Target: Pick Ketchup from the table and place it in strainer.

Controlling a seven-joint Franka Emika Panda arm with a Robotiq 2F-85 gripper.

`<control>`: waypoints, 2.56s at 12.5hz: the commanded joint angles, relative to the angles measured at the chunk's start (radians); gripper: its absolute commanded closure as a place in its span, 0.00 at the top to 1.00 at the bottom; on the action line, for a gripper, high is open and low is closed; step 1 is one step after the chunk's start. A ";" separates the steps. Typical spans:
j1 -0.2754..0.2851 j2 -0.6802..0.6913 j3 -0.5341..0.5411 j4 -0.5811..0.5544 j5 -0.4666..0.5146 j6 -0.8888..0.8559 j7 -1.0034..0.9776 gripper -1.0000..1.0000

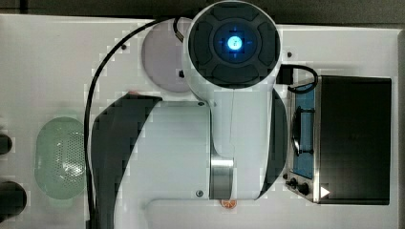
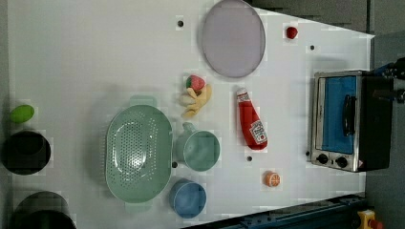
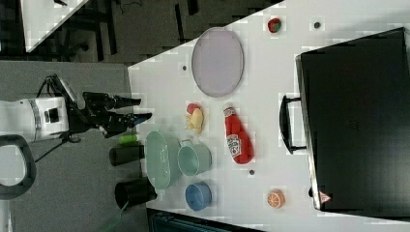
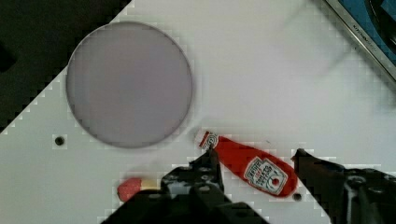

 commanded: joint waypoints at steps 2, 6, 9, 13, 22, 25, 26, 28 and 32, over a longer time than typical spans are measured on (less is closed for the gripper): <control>-0.098 -0.144 0.050 -0.118 0.037 -0.118 0.035 0.90; -0.086 -0.131 0.068 -0.234 0.037 -0.044 -0.077 1.00; -0.082 -0.120 0.096 -0.340 0.036 0.027 -0.262 1.00; -0.082 -0.095 0.131 -0.482 0.036 0.231 -0.595 1.00; -0.082 0.113 0.139 -0.667 0.034 0.659 -0.930 1.00; -0.082 0.199 0.137 -0.666 0.034 0.719 -0.928 1.00; -0.083 0.224 0.136 -0.666 0.034 0.744 -0.928 1.00; -0.083 0.272 0.130 -0.667 0.034 0.792 -0.928 1.00; -0.083 0.348 0.123 -0.667 0.034 0.883 -0.928 1.00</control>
